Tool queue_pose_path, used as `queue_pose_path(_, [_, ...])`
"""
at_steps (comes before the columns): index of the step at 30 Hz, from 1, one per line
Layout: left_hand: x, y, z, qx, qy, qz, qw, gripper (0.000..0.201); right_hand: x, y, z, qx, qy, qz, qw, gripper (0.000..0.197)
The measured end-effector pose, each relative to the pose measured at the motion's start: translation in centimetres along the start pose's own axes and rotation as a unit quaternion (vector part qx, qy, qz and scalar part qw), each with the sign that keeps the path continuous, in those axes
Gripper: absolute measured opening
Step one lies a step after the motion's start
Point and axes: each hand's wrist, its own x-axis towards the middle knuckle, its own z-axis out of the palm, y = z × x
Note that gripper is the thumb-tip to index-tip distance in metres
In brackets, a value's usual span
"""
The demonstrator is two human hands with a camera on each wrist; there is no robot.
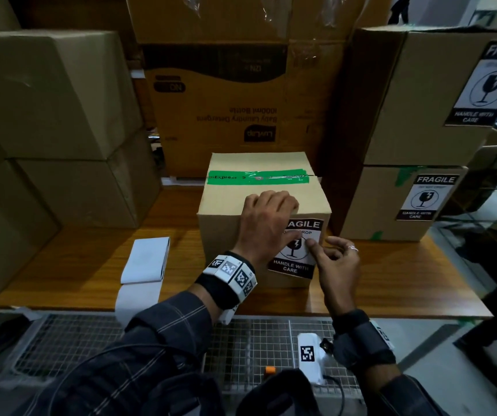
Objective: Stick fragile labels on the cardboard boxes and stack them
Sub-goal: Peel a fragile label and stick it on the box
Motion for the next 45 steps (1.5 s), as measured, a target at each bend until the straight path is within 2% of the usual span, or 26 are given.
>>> queue_pose_path(12, [-0.2, 0.0, 0.0, -0.013, 0.005, -0.003, 1.0, 0.051, 1.2, 1.7, -0.5, -0.067, -0.025, -0.03, 0.997, 0.05])
queue_pose_path(18, [-0.3, -0.5, -0.5, -0.023, -0.011, 0.011, 1.0, 0.058, 1.3, 4.2, -0.6, -0.107, -0.069, -0.02, 0.992, 0.06])
queue_pose_path(21, [-0.6, -0.5, -0.7, -0.019, -0.022, 0.01, 1.0, 0.062, 0.9, 5.9, -0.6, -0.142, -0.084, -0.003, 0.986, 0.075])
queue_pose_path(24, [-0.6, -0.5, -0.8, -0.022, -0.026, 0.004, 0.999, 0.063, 0.5, 6.3, 0.1, -0.159, -0.068, -0.009, 0.985, 0.109])
queue_pose_path(26, [-0.6, -0.5, -1.0, -0.033, -0.025, 0.001, 0.999, 0.059, 0.4, 5.7, 0.9, -0.168, -0.048, -0.03, 0.984, 0.121])
queue_pose_path(31, [-0.8, -1.4, -1.6, -0.086, -0.031, -0.003, 0.996, 0.048, -0.1, 5.2, 2.4, -0.168, -0.015, -0.046, 0.985, 0.124])
queue_pose_path(34, [-1.2, -2.3, -2.5, -0.121, -0.062, 0.019, 0.991, 0.048, -0.4, 6.3, 2.2, -0.198, -0.025, -0.032, 0.979, 0.12])
queue_pose_path(36, [-1.7, -3.0, -3.2, -0.124, -0.051, 0.026, 0.991, 0.049, -0.5, 7.3, 1.7, -0.208, -0.037, -0.02, 0.977, 0.116])
queue_pose_path(38, [-2.4, -4.2, -4.0, -0.131, -0.013, 0.011, 0.991, 0.049, -0.9, 7.7, 1.0, -0.201, -0.043, -0.01, 0.979, 0.118])
queue_pose_path(41, [-4.6, -6.9, -5.0, -0.139, 0.092, -0.037, 0.985, 0.05, -1.4, 7.1, 0.0, -0.186, -0.028, -0.01, 0.982, 0.114])
queue_pose_path(43, [-6.8, -8.1, -5.6, -0.191, 0.151, -0.134, 0.961, 0.058, -1.5, 5.9, -0.7, -0.167, -0.01, -0.027, 0.986, 0.103])
queue_pose_path(45, [-8.9, -8.8, -5.8, -0.281, 0.161, -0.237, 0.916, 0.068, -1.2, 4.7, -0.8, -0.138, -0.005, -0.039, 0.99, 0.084])
